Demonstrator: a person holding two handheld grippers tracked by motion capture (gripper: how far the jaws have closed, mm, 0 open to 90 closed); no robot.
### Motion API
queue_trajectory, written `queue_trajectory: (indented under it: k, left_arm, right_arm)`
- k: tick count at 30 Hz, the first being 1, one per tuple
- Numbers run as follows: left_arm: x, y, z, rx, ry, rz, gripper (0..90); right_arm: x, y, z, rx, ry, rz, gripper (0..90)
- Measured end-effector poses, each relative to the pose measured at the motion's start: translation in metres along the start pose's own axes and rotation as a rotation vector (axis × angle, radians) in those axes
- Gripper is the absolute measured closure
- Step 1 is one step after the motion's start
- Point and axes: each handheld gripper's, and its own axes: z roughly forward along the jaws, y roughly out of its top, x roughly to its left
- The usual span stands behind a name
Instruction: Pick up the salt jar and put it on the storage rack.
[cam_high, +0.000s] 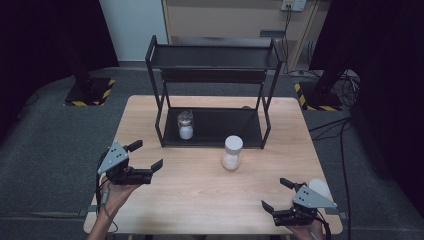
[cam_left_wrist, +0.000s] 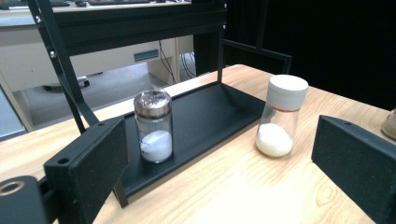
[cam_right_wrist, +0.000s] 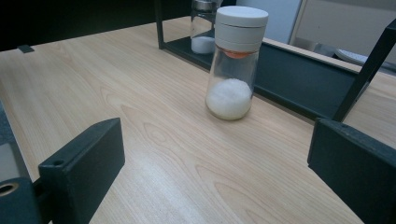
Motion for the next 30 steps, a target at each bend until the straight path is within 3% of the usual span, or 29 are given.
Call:
queue_trajectory:
  k: [5, 14, 21, 30]
  left_arm:
    - [-0.003, -0.014, -0.006, 0.002, -0.011, -0.016, 2.7]
    - [-0.002, -0.034, -0.009, -0.015, -0.071, -0.029, 2.6]
    - [-0.001, -0.047, -0.007, 0.006, -0.108, -0.033, 2.6]
    - [0.009, -0.064, -0.003, 0.012, -0.166, -0.038, 3.6]
  right_arm:
    - [0.000, 0.000, 0.000, 0.002, 0.001, -0.001, 4.0]
    - [0.000, 0.000, 0.000, 0.002, -0.002, -0.001, 4.0]
    - [0.000, 0.000, 0.001, 0.004, -0.001, -0.002, 4.0]
    - [0.001, 0.001, 0.001, 0.005, -0.003, -0.003, 4.0]
